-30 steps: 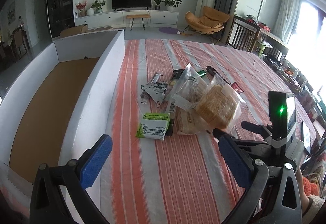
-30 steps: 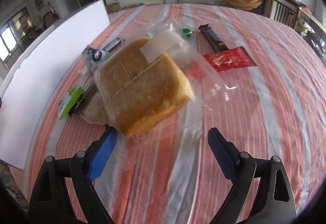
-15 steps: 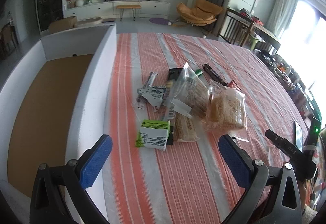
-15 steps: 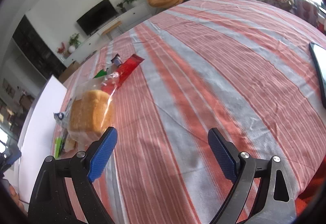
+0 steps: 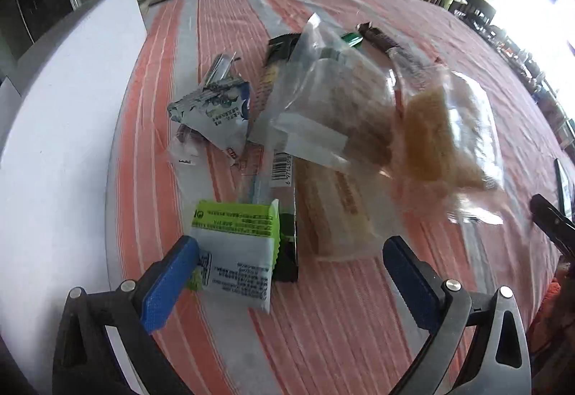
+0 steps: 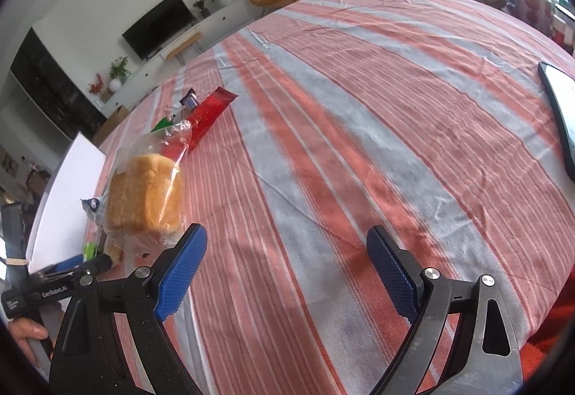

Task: Organize snacks
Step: 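Grasp the green-and-white packet with the left gripper and lift it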

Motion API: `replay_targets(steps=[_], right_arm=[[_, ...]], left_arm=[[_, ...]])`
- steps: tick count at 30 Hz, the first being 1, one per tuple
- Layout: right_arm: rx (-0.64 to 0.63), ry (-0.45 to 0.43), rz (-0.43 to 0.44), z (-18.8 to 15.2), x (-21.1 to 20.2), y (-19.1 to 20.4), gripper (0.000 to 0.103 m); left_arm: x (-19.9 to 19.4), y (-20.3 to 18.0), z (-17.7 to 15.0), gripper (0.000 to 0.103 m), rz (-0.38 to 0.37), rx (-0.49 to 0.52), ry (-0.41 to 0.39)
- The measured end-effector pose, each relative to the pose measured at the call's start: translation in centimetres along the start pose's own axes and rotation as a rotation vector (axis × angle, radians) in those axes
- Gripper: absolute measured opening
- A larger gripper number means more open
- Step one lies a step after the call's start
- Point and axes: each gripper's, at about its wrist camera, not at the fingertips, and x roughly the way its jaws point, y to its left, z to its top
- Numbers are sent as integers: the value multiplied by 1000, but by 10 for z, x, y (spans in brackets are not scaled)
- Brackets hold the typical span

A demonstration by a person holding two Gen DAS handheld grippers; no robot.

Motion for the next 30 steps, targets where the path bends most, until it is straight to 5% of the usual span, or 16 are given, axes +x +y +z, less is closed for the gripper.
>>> replay_targets(steps=[3,4,11,16,19,21,26,28,30], right_arm=[[5,5,6,1,2,-1,92],[2,3,3,1,2,-1,93],[-40,13,-15,0,5,6,93],[-38,12,-14,-1,4,5,92],[-42,12,-18,-1,5,5,92],[-46,13,-22,-2,5,5,92],[-43,11,-19,-1,4,5,94],[-51,11,-28,-2,5,6,94],[-64,13,-39,-2,5,8,94]], left_arm=[[-21,-15,-25,101,-233,54,51],[-28,-16,-30,101,-259,59,52],[-47,-13,-17,101,10,81,-82],[-18,11,17,101,79,-4,-144],[-1,17,26,101,41,1,-138],[9,20,23,99,-72,-18,-53],[-31,3,-9,99,-333,69,2],[-48,0,-13,100,-294,110,-30],[-57,0,-12,100,-168,143,-67]])
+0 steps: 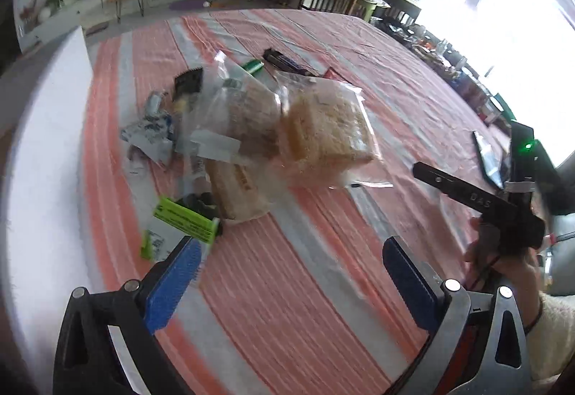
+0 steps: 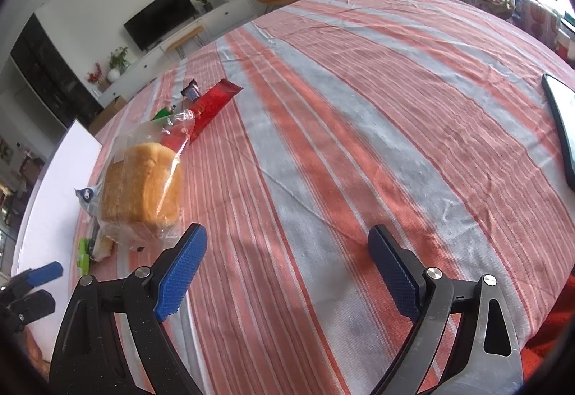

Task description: Organize snacks

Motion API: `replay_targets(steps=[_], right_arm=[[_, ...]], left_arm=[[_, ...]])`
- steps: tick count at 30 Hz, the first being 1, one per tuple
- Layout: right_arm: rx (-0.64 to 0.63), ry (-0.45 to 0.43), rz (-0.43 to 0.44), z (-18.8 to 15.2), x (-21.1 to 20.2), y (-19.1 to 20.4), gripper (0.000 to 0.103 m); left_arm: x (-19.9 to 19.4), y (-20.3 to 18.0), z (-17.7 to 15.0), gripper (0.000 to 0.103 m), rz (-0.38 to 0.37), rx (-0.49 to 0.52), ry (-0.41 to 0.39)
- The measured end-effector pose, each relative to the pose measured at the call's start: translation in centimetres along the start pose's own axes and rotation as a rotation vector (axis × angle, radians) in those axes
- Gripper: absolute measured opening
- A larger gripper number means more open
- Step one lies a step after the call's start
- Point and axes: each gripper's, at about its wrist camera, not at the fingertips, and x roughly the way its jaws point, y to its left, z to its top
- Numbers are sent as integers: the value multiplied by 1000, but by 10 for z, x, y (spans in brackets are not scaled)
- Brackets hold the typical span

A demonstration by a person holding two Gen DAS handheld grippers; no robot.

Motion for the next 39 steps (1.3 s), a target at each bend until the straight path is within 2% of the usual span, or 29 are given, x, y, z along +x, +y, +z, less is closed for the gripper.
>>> replay_targets(steps=[2,4,6,8,9,11,12,13,14,17,19,22,24,26,27,30,32,33,34,36,39], right_arm=[[-5,2,-2,0,0,0,94],[2,1,5,0,-1,-1,94],[5,0,8,0,-1,-2,94],[-2,2,4,0,-1,-1,94],[-6,3,2,0,-1,-1,93],[-13,5,-2,-1,-1,0,94],[-14,5,-3,-1,-1,0,94],[-14,5,-3,0,0,0,94],[-13,5,-3,0,0,0,94],[-12,6,4,-1,-1,1,94],[-2,19,42,-1,-2,0,93],[40,55,171,-6,-5,-1,93],[53,101,257,-14,-8,6,93],[-2,160,354,-23,-10,27,93],[-47,179,384,-28,-12,41,93],[-163,176,390,-38,-18,78,93],[-206,190,374,-40,-12,97,93],[-223,218,369,-40,-6,107,93],[-240,245,373,-40,-1,116,93],[-278,236,331,-35,0,131,90],[-186,87,240,-14,-23,120,91]], left_arm=[[4,2,1,100,130,-34,14],[18,14,-1,100,200,-165,64],[36,34,-5,99,229,-350,114],[43,55,-8,99,246,-532,80],[46,64,-9,99,260,-599,62],[43,71,-10,96,251,-665,17],[43,72,-9,88,245,-665,18],[42,69,-8,65,252,-630,21],[42,66,-7,59,260,-588,24],[38,61,-15,53,234,-515,42],[27,49,-27,52,210,-460,62],[15,30,-48,53,187,-370,90],[8,21,-62,53,206,-322,87],[6,14,-69,53,249,-281,80],[5,11,-72,58,270,-262,79],[12,3,-75,76,339,-202,63],[15,5,-73,78,347,-193,39],[16,8,-72,73,329,-206,30],[15,10,-71,50,332,-213,9],[14,14,-69,49,333,-201,0],[12,21,-72,48,318,-215,-12]])
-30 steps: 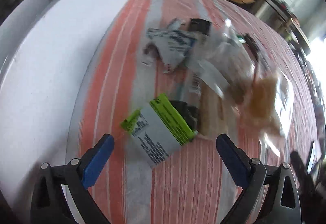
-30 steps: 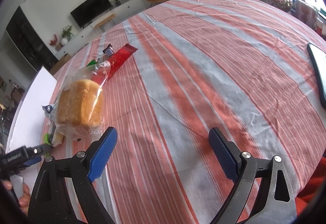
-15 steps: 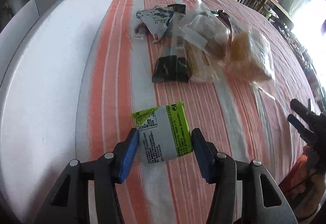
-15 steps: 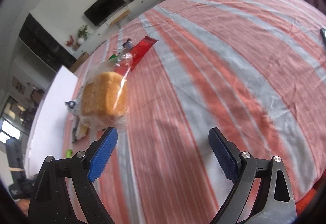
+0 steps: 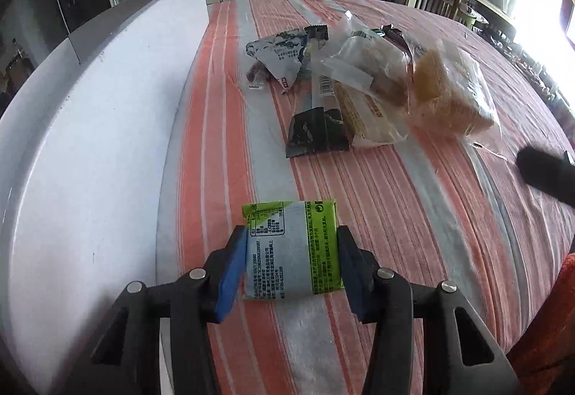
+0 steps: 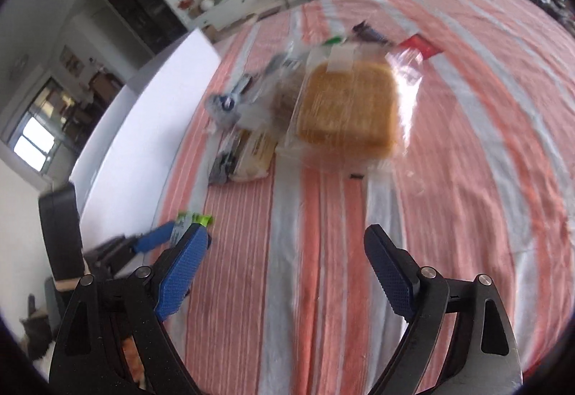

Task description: Organize snacks

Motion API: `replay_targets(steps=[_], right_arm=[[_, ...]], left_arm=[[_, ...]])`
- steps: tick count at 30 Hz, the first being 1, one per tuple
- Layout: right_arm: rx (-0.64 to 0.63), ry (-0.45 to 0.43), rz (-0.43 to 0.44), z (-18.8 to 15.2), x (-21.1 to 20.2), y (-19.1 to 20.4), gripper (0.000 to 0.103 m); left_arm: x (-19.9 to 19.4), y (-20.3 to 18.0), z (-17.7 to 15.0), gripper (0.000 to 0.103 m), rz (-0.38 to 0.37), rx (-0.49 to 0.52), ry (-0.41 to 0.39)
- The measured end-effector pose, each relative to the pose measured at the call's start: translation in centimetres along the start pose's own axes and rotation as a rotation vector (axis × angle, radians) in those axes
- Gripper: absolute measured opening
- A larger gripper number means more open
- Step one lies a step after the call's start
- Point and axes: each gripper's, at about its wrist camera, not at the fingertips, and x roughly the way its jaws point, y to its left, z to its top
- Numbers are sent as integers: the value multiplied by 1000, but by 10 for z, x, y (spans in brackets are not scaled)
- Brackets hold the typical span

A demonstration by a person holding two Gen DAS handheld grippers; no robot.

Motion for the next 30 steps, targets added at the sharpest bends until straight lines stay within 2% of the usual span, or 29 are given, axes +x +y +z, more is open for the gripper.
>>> replay_targets(steps=[2,3,7,11,13,15,16,22,27,30], right_arm=[[53,-79,-126,13,-12,-13,92],[71,-72,-158,23,-7,-19,93],[81,64,-177,57,44,-17,93],[18,164,-276,63,91,3,93],[21,201,-276,59,107,3,93],[53,131,-248,51,93,-6,87],[61,89,-245,49,81,-10,73],[42,-15,-184,28,7,-32,72],[18,-68,-132,13,-27,-28,72],[-15,-85,-107,9,-36,-16,72]], left_arm=[[-2,2,-4,48,-2,-2,-11],[-2,1,-5,48,-1,-2,-17],[-4,-3,-9,48,-9,-10,-30],[-13,-5,-7,48,-19,-21,-46],[-21,-5,-7,48,-27,-25,-57],[-31,-3,-8,48,-39,-31,-71],[-37,-2,-8,48,-45,-33,-84],[-71,-5,-5,48,-90,-26,-145],[-100,-16,4,48,-170,-22,-187],[-124,-20,5,48,-191,-15,-224]])
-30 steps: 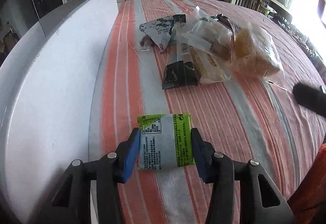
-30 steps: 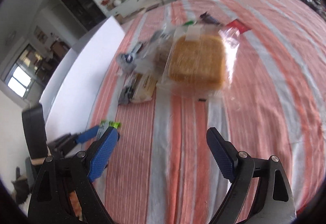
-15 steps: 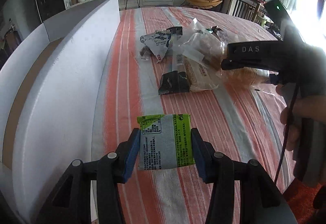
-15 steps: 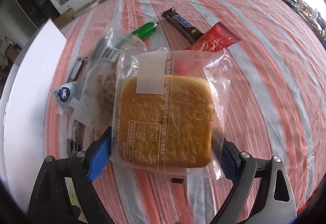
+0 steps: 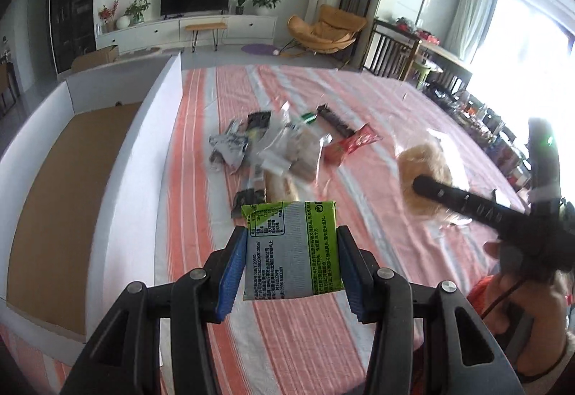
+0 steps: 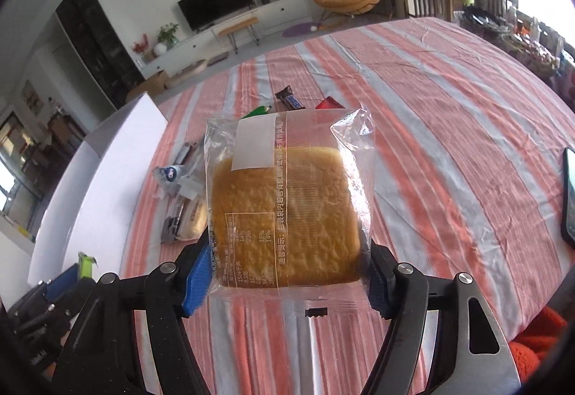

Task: Organize snacks
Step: 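Carry the green packet into the white box with the left gripper while the right gripper drops the cake there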

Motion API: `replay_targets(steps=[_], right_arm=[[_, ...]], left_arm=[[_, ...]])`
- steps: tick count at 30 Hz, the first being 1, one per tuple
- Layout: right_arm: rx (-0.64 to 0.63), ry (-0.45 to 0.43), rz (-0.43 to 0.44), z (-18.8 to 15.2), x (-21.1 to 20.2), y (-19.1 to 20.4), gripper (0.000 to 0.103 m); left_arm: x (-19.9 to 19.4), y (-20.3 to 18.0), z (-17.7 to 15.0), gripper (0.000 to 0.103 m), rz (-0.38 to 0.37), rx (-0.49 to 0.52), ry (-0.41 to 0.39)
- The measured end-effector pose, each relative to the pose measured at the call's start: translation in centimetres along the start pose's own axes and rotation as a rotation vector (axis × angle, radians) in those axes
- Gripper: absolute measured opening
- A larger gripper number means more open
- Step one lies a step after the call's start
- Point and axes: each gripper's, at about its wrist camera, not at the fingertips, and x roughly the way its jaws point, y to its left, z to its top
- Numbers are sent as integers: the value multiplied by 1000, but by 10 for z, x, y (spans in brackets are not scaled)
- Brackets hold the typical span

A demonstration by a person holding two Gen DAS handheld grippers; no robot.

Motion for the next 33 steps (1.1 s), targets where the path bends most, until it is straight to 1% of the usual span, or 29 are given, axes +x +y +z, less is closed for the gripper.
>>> replay_targets(steps=[3,7,12,15,18,22,25,27,28,29,30,31,33], right_arm=[[-27,-15,37,1,-9,13,72],[-51,-34,85,0,-23,29,72],[-153,-68,127,5,-39,68,72],[-214,-77,179,12,-45,102,73],[-278,-76,258,21,-51,146,73],[-386,-64,367,32,-55,214,73],[-462,-48,428,35,-42,264,73],[-502,-17,454,31,-21,292,76],[-526,25,451,28,-4,305,79],[-552,97,426,23,15,317,82],[-566,148,404,16,28,324,82],[-571,183,401,11,37,327,82],[-569,184,416,5,40,319,82]], left_arm=[[-22,3,9,48,-4,-7,-36],[-43,22,18,48,5,-46,-62],[-67,67,28,48,54,-129,-102],[-81,105,34,48,120,-193,-137],[-94,141,36,48,196,-248,-163],[-102,187,33,48,306,-299,-170],[-102,219,24,48,380,-348,-162],[-95,237,16,49,455,-372,-146],[-91,243,12,52,482,-376,-130],[-84,249,7,58,515,-382,-98],[-79,253,3,77,532,-388,-75],[-74,257,-1,93,544,-395,-59],[-69,258,-9,96,555,-393,-53]])
